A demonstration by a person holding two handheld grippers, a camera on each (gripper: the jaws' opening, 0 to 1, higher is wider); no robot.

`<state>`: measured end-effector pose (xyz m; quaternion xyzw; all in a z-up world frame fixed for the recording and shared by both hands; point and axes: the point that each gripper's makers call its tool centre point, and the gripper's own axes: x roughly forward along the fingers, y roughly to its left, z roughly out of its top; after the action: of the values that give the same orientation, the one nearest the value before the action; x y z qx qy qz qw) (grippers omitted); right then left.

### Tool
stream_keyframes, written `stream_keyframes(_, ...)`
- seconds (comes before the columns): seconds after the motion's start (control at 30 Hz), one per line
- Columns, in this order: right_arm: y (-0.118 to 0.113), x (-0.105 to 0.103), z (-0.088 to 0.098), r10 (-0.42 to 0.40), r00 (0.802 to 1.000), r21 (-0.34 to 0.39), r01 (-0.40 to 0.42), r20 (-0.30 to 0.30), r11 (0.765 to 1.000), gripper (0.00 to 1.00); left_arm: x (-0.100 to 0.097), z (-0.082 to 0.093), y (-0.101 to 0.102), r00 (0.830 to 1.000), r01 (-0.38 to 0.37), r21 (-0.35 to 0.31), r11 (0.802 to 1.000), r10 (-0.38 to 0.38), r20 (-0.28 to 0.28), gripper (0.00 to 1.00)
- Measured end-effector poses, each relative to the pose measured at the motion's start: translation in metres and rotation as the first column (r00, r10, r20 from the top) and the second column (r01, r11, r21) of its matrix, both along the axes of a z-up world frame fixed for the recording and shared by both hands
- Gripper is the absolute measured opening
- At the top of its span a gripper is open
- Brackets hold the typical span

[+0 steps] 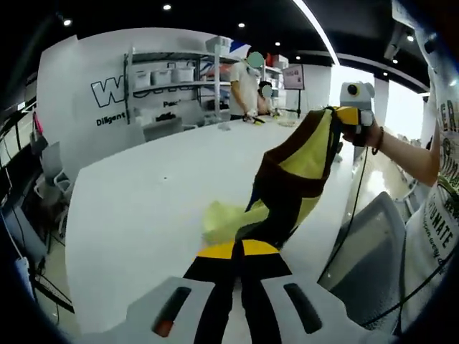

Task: Fold the garment on the visible template until the final outline fits inside the template.

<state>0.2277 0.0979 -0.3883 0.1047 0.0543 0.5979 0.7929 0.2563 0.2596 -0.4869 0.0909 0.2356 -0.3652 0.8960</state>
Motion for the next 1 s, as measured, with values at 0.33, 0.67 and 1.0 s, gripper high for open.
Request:
stream_keyframes(0.33, -0.007, 0.002, -0.007, -0.058, 0.997, -0.082, 0.054, -0.051, 0.995, 0.0, -0.008, 0.01, 0.006, 1.0, 0.023, -0.001, 1.0, -0.023, 0.002, 0.01)
stream_keyframes(0.67, -0.009, -0.015, 0.005, -0.028, 0.998, -0.134, 0.022, -0.048, 0.991, 0.0, -0.017, 0.031, 0.004, 0.996, 0.086, 0.009, 0.996, -0.086, 0.015, 0.01)
stream_keyframes(1.0, -0.018, 0.033, -0.005, -0.163, 0.986, -0.217, 0.166, 0.033, 0.962, 0.0, 0.019, 0.024, 0.012, 0.999, 0.02, 0.052, 0.998, -0.022, 0.029, 0.01)
